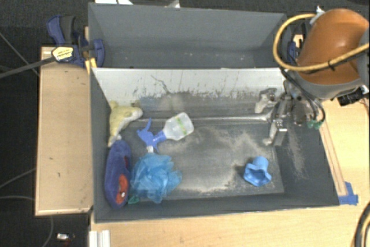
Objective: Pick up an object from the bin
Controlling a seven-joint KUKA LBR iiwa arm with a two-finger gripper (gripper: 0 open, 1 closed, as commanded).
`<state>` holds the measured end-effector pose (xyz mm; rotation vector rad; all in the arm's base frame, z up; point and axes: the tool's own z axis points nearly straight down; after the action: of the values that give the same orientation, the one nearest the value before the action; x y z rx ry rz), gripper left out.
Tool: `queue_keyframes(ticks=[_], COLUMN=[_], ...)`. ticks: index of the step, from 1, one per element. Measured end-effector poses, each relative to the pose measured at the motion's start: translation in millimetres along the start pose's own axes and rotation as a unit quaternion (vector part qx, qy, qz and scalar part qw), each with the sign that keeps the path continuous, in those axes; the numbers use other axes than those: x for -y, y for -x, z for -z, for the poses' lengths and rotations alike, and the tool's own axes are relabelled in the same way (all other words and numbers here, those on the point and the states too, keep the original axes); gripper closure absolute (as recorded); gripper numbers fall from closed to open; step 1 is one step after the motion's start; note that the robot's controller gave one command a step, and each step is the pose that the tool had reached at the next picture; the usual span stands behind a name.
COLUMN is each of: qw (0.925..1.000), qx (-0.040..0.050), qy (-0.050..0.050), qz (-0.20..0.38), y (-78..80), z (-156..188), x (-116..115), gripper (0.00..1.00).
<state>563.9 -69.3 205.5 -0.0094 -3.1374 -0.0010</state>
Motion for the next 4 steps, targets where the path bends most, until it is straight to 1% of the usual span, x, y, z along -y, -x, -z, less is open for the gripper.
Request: queue_keyframes(ticks=[1, 2, 3, 4], qw=[1.0, 0.998, 0.9934, 0.9913], qx=[0.0039, 0.0049, 0.0074, 0.0055], qy=[-0.001, -0.001, -0.002, 0.0], qz=[0.001, 0.063, 0.115, 0.132], y=[1.1, -39.8, -88.3, -85.1], z=[4.6, -65.0, -87.7, -96.1], x=[-0.2, 18.1, 46.1, 15.3], gripper=[0.0, 0.0, 0.0, 0.0])
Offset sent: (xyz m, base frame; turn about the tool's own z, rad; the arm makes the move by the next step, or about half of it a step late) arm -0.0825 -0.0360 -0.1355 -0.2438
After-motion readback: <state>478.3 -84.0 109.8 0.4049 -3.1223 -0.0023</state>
